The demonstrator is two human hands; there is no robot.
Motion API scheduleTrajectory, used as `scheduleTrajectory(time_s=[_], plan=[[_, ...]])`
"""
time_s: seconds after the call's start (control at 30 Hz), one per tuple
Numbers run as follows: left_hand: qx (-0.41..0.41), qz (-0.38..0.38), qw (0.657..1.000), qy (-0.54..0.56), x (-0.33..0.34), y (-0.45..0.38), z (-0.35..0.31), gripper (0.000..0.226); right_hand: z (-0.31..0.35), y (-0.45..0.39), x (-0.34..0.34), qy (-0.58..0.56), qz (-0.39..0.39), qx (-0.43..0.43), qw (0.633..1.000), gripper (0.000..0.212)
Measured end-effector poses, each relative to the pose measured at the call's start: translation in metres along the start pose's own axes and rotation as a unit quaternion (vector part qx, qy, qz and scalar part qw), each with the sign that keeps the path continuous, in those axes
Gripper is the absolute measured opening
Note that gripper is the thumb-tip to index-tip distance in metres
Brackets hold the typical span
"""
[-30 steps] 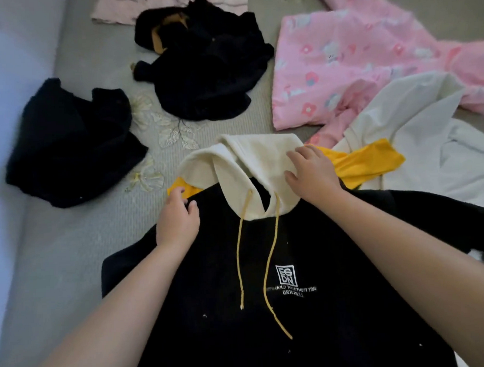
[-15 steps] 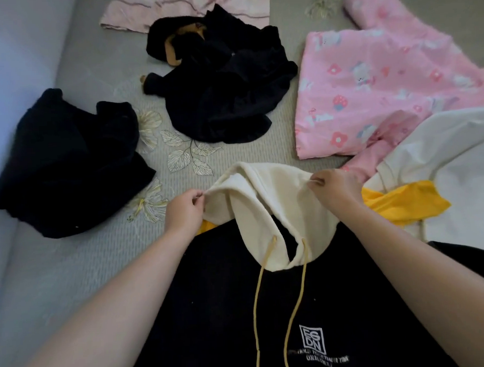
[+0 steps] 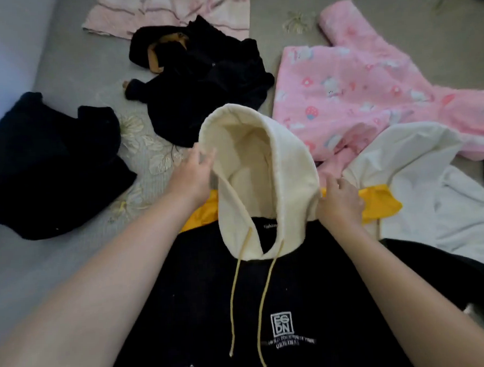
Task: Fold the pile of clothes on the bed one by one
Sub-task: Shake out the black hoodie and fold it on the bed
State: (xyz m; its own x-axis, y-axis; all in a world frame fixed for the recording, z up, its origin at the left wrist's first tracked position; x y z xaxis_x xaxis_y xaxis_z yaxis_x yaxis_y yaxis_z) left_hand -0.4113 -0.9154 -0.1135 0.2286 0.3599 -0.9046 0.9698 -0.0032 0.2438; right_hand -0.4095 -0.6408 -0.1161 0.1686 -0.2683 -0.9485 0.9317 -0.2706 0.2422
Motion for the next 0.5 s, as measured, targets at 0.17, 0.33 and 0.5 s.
scheduleTrajectory(time_s=[0.17,0.33,0.5], plan=[[-0.041,0.047,0.995,0.077,0.076,0.059,0.009,0.059,0.019,0.057,0.030,0.064,-0.031,-0.128,0.989,0.049],[-0.144,0.066,0.981,-0.108,0.103,0.143,0.072,0.057,-0.028,0.087,0.058,0.229,0.037,-0.104,0.967,0.068],[-0.147,0.030,0.983,-0.104,0.094,0.168,0.108,0.040,-0.063,0.052,0.008,0.173,-0.053,-0.099,0.978,0.013]])
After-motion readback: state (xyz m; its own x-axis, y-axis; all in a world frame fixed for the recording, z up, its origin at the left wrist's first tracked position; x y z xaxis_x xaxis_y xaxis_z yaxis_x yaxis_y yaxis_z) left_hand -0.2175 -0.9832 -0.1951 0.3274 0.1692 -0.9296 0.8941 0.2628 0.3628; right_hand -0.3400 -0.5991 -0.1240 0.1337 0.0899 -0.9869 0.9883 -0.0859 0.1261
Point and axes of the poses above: each hand's wrist, its own y-axis away from the middle knuckle, its own x-axis out of the palm, z = x × y, the point moved 9 cm from there along -y, towards the middle knuckle, and after that the axes turned 7 degrees about x, right-handed, at the moved point
